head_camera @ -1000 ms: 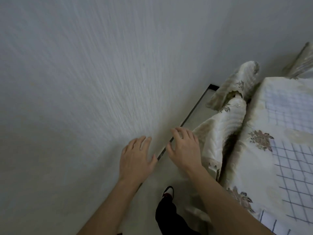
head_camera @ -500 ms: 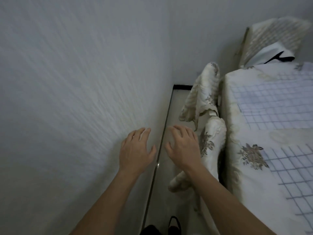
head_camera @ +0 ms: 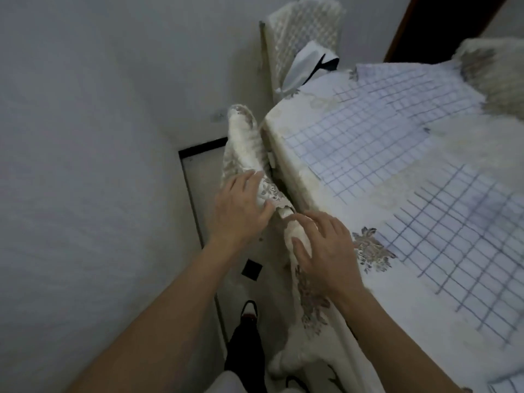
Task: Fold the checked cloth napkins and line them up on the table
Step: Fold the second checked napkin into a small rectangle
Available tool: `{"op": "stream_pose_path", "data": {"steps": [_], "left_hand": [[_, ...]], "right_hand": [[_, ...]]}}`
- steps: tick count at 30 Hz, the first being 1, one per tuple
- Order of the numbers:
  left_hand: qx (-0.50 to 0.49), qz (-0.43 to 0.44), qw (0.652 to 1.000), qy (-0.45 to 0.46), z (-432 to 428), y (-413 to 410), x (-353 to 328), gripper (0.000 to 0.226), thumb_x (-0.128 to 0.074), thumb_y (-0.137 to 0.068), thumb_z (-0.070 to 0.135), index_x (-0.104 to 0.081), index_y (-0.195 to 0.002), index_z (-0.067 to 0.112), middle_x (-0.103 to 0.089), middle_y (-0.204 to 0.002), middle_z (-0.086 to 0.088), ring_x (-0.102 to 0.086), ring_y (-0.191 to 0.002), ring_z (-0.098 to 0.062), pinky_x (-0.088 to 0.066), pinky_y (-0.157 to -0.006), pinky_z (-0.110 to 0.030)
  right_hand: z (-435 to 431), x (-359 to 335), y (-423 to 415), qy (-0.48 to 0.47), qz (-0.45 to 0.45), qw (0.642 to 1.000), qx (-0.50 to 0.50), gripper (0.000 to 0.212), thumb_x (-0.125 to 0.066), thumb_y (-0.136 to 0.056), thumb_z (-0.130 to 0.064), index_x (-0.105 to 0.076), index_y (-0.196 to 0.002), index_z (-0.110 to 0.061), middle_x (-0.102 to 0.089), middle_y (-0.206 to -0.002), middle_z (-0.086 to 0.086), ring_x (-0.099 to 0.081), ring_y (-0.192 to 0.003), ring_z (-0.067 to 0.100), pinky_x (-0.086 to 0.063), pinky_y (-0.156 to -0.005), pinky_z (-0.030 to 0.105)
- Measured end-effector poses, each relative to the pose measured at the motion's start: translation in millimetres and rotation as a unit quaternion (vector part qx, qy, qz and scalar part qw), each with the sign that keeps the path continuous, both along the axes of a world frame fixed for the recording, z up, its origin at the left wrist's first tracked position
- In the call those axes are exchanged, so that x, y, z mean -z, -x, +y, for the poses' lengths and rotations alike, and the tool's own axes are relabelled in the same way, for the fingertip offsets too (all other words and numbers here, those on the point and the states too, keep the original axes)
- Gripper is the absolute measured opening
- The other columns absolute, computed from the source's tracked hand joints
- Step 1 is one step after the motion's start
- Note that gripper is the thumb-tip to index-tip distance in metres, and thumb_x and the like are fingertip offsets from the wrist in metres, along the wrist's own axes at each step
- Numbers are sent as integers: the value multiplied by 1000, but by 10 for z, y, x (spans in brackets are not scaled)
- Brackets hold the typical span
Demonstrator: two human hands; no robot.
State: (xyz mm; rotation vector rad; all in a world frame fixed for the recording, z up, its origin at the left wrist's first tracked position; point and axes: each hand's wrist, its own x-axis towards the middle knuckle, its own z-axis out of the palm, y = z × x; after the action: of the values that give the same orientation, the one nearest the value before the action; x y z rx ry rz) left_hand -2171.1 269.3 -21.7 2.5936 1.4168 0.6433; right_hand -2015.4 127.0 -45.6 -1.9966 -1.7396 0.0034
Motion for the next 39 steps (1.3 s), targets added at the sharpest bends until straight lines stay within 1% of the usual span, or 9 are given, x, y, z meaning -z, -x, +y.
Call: {"op": "stream_pose_path", "data": {"steps": [5, 10, 13, 20, 25, 29, 33, 36, 39], "left_hand": [[158, -31, 987, -10, 478, -561, -25, 53, -55, -88, 39, -57, -135, 14, -59, -134, -5, -52, -124, -23, -49, -99, -42], [328, -37, 944, 21, 345, -1277, 10, 53, -54, -88, 40, -56, -135, 15, -57, -140, -4, -51, -128, -23, -46, -104, -43], [404, -19, 914, 41, 132, -1699, 91, 53, -55, -85, 42, -60, -131, 16, -59, -137, -3, -54, -124, -24, -48, -100, -43], [512, 77, 854, 54, -332, -2363, 423, 48, -52, -81, 41, -69, -115, 12, -67, -126, -6, -63, -112, -26, -54, -88, -43], [531, 182, 826, 57, -449, -2703, 921, 41, -78, -74, 31, -72, -109, 11, -69, -121, -8, -67, -105, -27, -57, -79, -41], [560, 182, 807, 47, -544, -2919, 1199, 53, -70, -75, 29, -65, -123, 9, -63, -132, -10, -61, -117, -29, -54, -91, -45], [613, 150, 775, 30, -668, -3137, 1343, 60, -51, -82, 35, -56, -137, 9, -55, -143, -7, -51, -129, -26, -45, -108, -45], [644, 159, 748, 14, -652, -3292, 1454, 64, -45, -86, 39, -52, -143, 10, -50, -149, -5, -45, -137, -22, -38, -114, -44], [666, 191, 721, -3, -568, -3322, 1578, 65, -44, -88, 45, -49, -145, 14, -45, -153, -2, -40, -142, -20, -36, -116, -45]], "right_hand": [[-6, -74, -262, 52, -30, 988, 141, 40, -51, -97, -37, -60, -131, -18, -60, -131, 5, -53, -123, 26, -42, -104, 47], [-240, -184, -497, 58, -24, 962, 267, 40, -52, -95, -34, -59, -132, -19, -59, -133, 4, -52, -125, 24, -40, -107, 45], [-458, -166, -678, 55, -31, 943, 327, 40, -56, -93, -32, -60, -130, -18, -60, -132, 5, -53, -124, 26, -41, -106, 44], [-1112, 54, -1134, 75, -11, 897, 436, 43, -45, -96, -36, -57, -133, -19, -58, -134, 5, -52, -126, 26, -44, -105, 48], [-1486, 454, -1564, 100, 19, 886, 453, 44, -56, -96, -28, -53, -139, -20, -56, -137, 4, -51, -128, 25, -47, -104, 45], [-1666, 847, -1758, 137, 44, 884, 445, 47, -61, -94, -26, -53, -139, -18, -57, -136, 5, -52, -127, 26, -47, -103, 44], [-1768, 1139, -1890, 162, 53, 889, 426, 45, -52, -97, -30, -50, -140, -18, -53, -141, 6, -49, -131, 28, -45, -105, 48], [-1731, 1276, -2006, 188, 59, 885, 421, 53, -37, -99, -41, -42, -147, -20, -43, -153, 4, -36, -144, 27, -36, -115, 49], [-1698, 1372, -2066, 217, 60, 888, 400, 62, -31, -100, -53, -29, -156, -26, -29, -162, -2, -20, -152, 22, -24, -122, 48]]}}
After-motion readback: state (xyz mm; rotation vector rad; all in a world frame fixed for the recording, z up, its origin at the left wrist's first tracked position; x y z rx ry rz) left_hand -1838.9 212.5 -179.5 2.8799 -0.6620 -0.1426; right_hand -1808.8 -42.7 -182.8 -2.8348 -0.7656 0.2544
